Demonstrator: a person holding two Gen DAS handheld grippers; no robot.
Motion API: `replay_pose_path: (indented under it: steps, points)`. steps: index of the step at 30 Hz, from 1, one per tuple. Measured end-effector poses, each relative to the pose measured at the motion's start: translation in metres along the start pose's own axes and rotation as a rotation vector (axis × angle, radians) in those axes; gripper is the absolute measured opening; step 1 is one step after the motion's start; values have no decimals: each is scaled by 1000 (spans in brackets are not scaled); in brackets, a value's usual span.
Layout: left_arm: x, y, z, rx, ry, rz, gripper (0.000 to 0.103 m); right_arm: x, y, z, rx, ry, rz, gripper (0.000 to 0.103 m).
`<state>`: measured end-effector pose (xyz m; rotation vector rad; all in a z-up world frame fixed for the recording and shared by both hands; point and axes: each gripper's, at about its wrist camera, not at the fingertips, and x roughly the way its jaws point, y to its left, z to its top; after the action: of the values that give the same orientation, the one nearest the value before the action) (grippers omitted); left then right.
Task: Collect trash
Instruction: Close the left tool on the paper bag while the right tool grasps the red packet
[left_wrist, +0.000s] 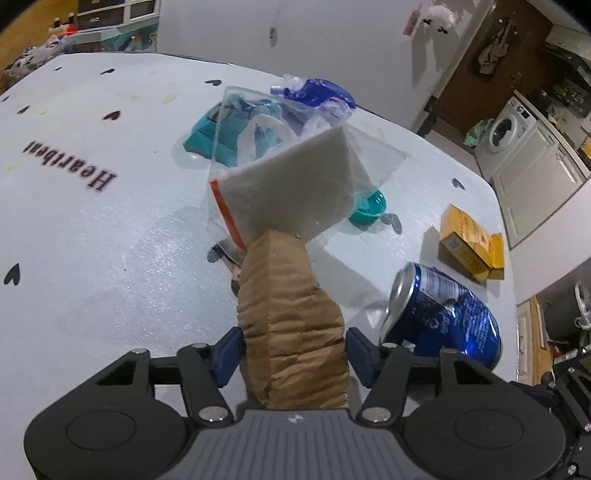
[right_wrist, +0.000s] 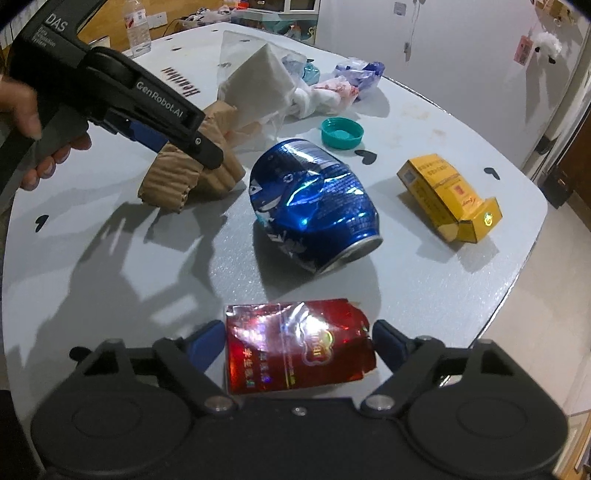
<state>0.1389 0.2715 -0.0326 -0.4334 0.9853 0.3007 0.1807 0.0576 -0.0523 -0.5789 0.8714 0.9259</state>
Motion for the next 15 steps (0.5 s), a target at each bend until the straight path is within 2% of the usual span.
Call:
replay_pose_path:
  steps: [4,10,15]
  points:
    - [-3,1,-6,-3,0,-17,54,-3,2,0,38,15,25,87]
    - [-6,5,-17,-23,3,-27,53,-3,4,-7,103,32,16,87]
    - [-2,10,-22,-34,49,-23,53,-9,6,-8,132,36,43,85]
